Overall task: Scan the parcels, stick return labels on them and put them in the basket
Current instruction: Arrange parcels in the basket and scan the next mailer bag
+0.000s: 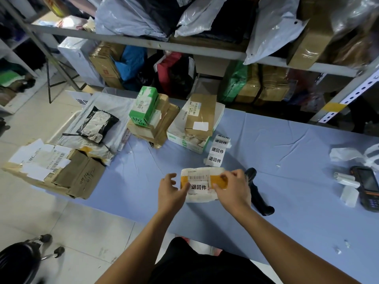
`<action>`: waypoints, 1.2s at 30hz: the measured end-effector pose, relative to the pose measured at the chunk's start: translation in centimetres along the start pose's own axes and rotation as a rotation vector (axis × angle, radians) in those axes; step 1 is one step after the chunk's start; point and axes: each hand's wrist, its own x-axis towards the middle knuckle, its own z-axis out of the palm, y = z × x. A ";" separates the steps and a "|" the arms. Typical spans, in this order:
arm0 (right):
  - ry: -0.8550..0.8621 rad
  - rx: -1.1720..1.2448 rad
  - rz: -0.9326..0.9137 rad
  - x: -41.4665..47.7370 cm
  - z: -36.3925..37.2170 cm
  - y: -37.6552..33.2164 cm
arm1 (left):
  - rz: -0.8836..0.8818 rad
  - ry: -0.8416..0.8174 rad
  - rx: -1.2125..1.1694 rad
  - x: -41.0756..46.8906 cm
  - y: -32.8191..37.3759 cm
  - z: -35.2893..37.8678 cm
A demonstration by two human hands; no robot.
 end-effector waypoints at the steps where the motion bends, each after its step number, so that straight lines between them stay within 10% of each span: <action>1: 0.001 0.019 0.035 0.1 -0.1 0.3 | -0.045 -0.040 -0.039 0.0 0.0 0.0; 9: -0.161 0.261 0.127 -0.1 -0.1 0.4 | -0.018 -0.207 -0.239 -2.1 -0.8 -0.3; 18: -0.209 0.342 -0.090 -3.3 1.4 -5.3 | 0.070 0.115 -0.178 -7.1 -4.0 -6.7; 36: -0.418 0.348 -0.373 -20.9 18.7 -34.4 | 0.074 0.430 -0.348 -9.8 -23.6 -39.0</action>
